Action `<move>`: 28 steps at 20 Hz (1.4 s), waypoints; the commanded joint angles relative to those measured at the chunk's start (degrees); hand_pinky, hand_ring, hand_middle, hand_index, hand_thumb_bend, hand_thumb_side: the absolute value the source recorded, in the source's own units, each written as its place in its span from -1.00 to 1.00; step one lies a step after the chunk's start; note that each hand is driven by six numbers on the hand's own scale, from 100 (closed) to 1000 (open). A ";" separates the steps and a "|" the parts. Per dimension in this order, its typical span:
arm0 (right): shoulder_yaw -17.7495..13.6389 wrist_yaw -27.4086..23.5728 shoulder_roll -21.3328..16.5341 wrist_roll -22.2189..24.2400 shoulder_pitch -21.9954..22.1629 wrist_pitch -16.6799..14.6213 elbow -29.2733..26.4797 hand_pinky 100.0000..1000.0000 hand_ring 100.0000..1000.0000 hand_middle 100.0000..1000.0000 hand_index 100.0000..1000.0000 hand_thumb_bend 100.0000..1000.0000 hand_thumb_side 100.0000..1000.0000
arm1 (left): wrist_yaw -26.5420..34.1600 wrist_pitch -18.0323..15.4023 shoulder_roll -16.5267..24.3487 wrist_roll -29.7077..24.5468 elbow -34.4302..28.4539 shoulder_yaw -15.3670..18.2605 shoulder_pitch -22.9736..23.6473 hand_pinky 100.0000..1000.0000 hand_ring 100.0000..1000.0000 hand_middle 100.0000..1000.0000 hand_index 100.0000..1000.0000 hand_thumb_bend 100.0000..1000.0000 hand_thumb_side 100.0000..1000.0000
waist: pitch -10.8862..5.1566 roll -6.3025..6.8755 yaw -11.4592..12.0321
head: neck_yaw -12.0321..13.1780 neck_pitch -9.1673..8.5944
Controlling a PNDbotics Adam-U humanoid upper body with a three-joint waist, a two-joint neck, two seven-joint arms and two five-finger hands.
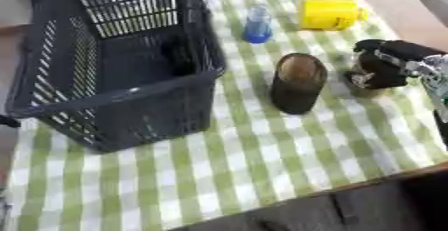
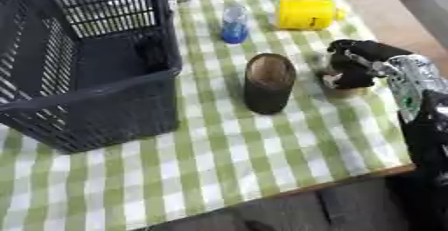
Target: Pick up objects on the table and place them in the box.
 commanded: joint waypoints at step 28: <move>-1.63 -1.99 -2.19 -18.39 -1.92 4.52 -3.33 -1.00 -0.45 -0.01 0.16 -1.00 -0.77 | 0.06 0.00 0.71 -0.29 -0.52 0.48 -0.60 -0.43 0.60 0.42 0.48 -0.22 0.80 | -1.84 -1.01 0.06 | -0.16 -0.16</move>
